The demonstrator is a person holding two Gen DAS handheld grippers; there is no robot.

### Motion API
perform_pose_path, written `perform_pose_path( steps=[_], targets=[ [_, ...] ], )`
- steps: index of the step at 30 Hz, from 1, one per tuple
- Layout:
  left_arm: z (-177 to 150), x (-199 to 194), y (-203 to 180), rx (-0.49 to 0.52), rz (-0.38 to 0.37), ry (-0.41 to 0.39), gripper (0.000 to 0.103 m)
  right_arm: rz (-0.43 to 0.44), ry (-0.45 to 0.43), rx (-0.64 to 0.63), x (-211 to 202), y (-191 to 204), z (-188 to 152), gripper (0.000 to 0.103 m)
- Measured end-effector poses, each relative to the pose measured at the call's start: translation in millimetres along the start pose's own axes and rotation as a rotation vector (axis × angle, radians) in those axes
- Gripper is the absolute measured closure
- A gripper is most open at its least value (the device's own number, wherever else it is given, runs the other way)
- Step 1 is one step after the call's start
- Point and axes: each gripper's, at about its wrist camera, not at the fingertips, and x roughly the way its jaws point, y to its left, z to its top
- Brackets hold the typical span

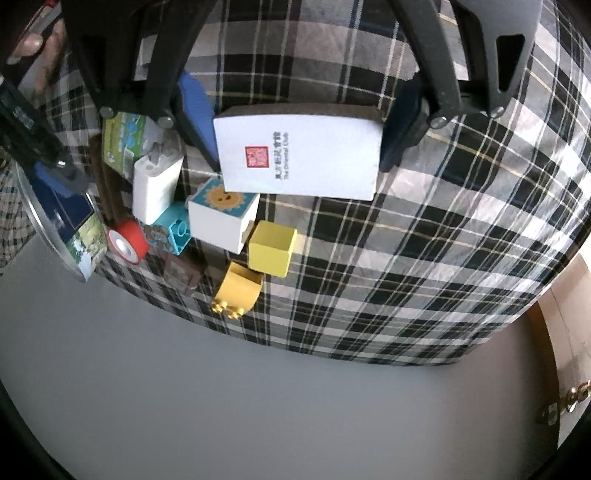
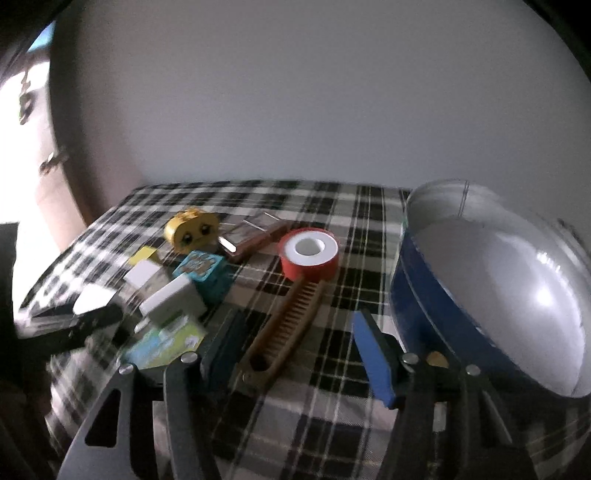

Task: Organize rigid objects
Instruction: 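Grasp and lift the brown comb with the right tool while the left tool lifts the white box, then carry the white box and comb over the tin and open both tools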

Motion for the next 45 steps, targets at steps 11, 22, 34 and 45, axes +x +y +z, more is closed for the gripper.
perform_pose_path(
  steps=[11,22,34,45],
  targets=[
    [-2,-5,4,-0.033,0.058,-0.03,0.022,-0.019,0.155,-0.053,38,22,1,0.076],
    [-10,-54,-33,0.016,0.036,-0.273,0.022,0.157,-0.114,0.03,-41,-22,12,0.076],
    [2,-58,-141,0.153,-0.118,-0.361,0.022,-0.04,-0.292,0.12,-92,-125,11,0.075],
    [5,-37,-243,0.261,-0.244,-0.342,0.022,-0.226,-0.337,0.155,-111,-193,9,0.075]
  ],
)
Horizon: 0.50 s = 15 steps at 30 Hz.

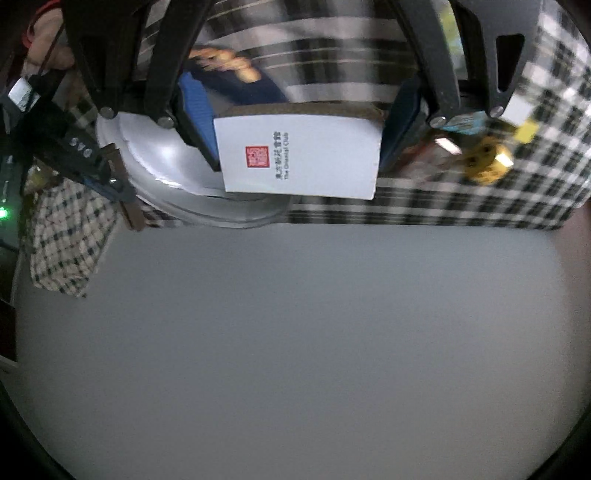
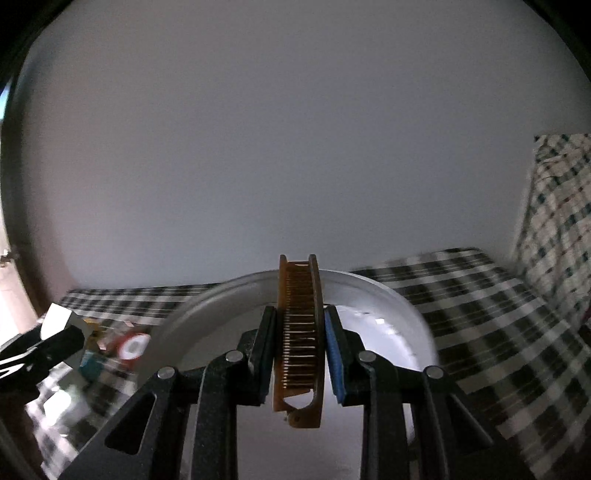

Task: Organize rigid objects
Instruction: 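Carry the white box and comb over the tin and open both tools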

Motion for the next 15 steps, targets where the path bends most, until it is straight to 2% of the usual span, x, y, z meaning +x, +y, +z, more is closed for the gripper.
perform_pose_path(
  steps=[4,9,15],
  targets=[
    [1,19,-31,0.037,-0.02,0.012,0.022,-0.051,0.015,-0.004,3,-29,2,0.075],
    [-2,41,-67,0.064,-0.021,0.045,0.022,-0.116,0.051,-0.035,13,-44,0,0.075],
    [-3,58,-78,0.066,-0.011,0.082,0.022,-0.13,0.097,-0.031,24,-50,-3,0.075]
  ],
)
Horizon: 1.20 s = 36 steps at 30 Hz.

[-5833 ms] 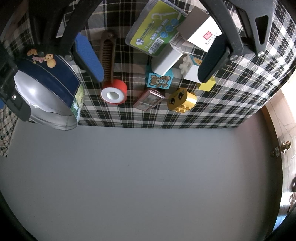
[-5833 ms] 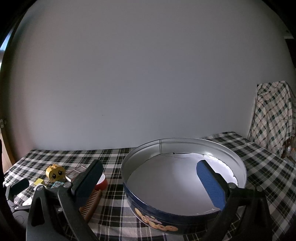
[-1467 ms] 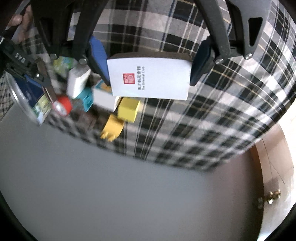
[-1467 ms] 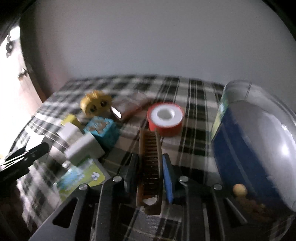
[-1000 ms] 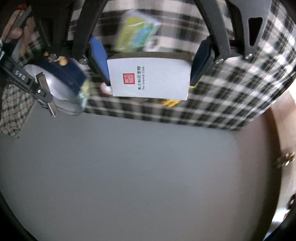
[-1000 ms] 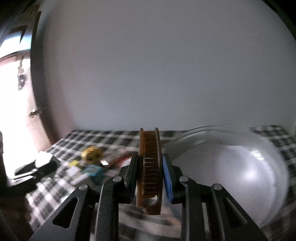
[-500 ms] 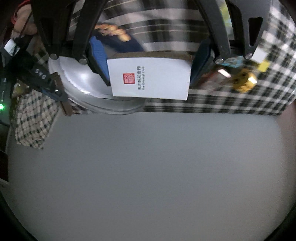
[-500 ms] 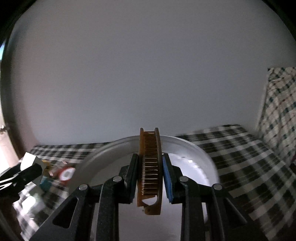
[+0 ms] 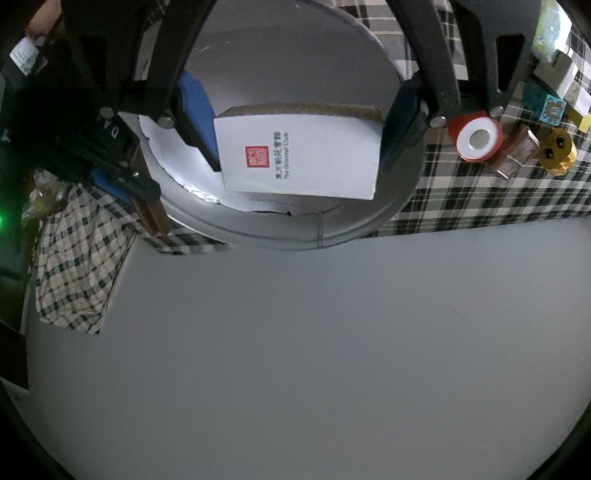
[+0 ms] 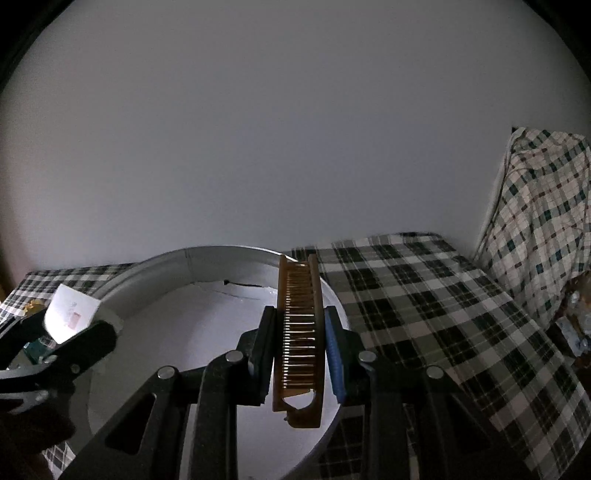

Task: Organize rigid objects
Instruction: 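Carry the white box and comb over the tin and open both tools, then raise both open tools out of the tin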

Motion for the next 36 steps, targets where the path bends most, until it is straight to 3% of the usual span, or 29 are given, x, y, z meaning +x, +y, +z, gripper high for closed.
perform_pose_path(
  steps=[13,21,24,25,26,29,32,36],
  targets=[
    [-11,22,-4,0.055,0.026,0.061,0.022,-0.019,0.052,-0.034,17,10,-9,0.075],
    [-14,20,-8,0.086,0.048,0.046,0.018,0.0,0.081,-0.049,24,15,-12,0.075],
    [-15,16,-4,0.067,0.065,0.027,0.008,-0.013,0.078,-0.04,23,15,-11,0.059],
    [-15,13,-2,0.053,0.056,0.023,0.005,-0.03,0.071,-0.035,21,14,-10,0.046],
    [-14,10,2,0.038,0.058,0.011,0.0,-0.036,0.045,-0.026,16,12,-9,0.039],
    [-12,1,8,0.012,0.045,-0.018,0.0,-0.017,-0.046,0.024,-3,6,-4,0.017],
    [-13,-2,10,0.02,0.066,-0.03,0.0,-0.01,-0.109,0.045,-14,3,-1,0.014],
    [-16,-6,12,0.037,0.088,-0.04,0.0,0.005,-0.098,0.065,-12,3,0,0.014]
  ],
)
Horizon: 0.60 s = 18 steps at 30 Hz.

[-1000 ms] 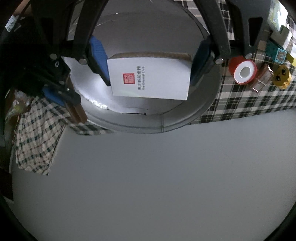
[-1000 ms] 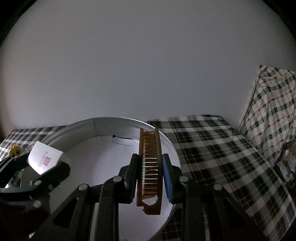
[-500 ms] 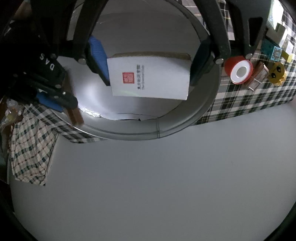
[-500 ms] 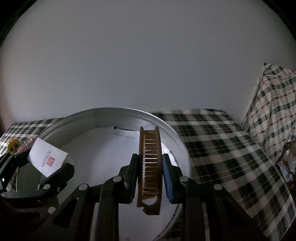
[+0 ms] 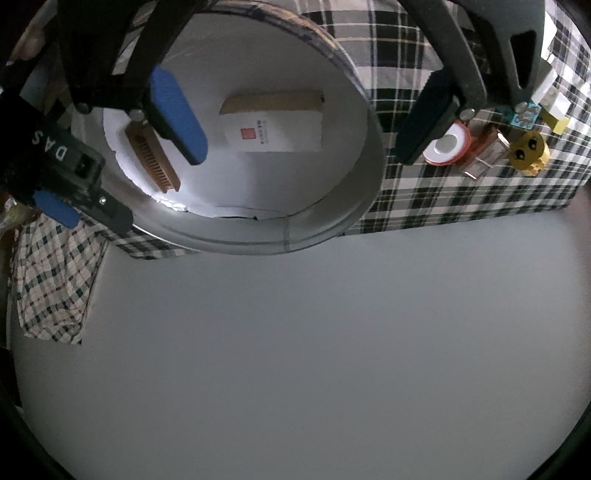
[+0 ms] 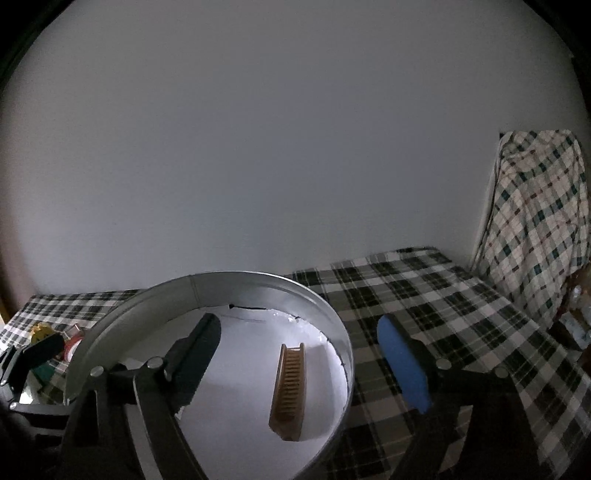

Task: Organize rigid objects
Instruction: 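Raise both open tools out of the tin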

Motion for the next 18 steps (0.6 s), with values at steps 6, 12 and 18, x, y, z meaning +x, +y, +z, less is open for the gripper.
perform_pose_path(
  steps=[6,12,18],
  targets=[
    [-2,-6,6,-0.002,0.026,-0.021,0.0,-0.011,-0.023,0.001,-1,0,-3,0.014],
    [-6,-8,13,0.016,0.083,-0.033,0.0,-0.025,-0.092,0.008,-9,1,-6,0.014],
    [-10,-11,23,-0.002,0.093,-0.03,0.0,-0.039,-0.104,-0.022,-10,8,-8,0.014]
  ],
)
